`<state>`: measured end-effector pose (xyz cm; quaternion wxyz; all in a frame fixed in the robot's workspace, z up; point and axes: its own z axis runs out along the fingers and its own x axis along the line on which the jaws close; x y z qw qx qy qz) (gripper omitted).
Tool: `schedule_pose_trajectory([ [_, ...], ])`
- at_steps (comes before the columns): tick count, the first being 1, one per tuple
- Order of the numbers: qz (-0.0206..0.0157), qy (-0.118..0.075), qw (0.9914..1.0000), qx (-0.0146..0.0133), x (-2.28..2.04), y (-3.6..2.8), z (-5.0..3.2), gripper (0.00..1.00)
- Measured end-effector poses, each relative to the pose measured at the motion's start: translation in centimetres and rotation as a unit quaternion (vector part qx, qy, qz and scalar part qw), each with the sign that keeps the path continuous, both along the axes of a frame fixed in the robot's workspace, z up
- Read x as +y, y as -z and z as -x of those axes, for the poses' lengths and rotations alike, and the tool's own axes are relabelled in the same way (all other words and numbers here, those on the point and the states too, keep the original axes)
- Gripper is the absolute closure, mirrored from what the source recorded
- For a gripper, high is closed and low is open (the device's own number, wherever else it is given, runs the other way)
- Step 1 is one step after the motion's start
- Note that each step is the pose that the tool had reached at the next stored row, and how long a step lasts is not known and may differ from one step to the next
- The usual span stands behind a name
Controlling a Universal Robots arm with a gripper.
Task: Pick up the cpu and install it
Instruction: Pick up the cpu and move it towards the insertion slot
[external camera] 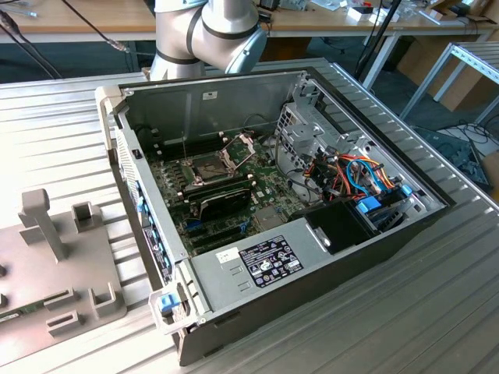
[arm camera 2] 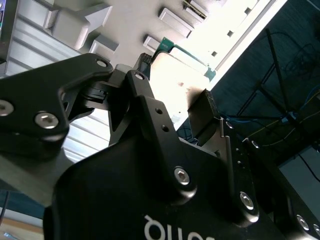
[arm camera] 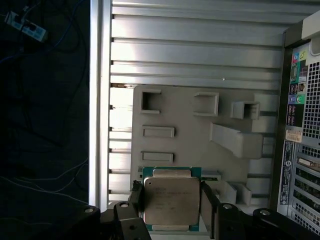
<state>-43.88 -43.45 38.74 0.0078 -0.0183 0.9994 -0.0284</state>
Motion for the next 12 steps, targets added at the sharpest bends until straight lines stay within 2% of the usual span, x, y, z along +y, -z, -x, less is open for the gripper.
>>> schedule_pose_trajectory([
  [12, 0.0, 0.0, 1.0, 0.0001, 0.0, -0.3, 0.0, 0.45],
])
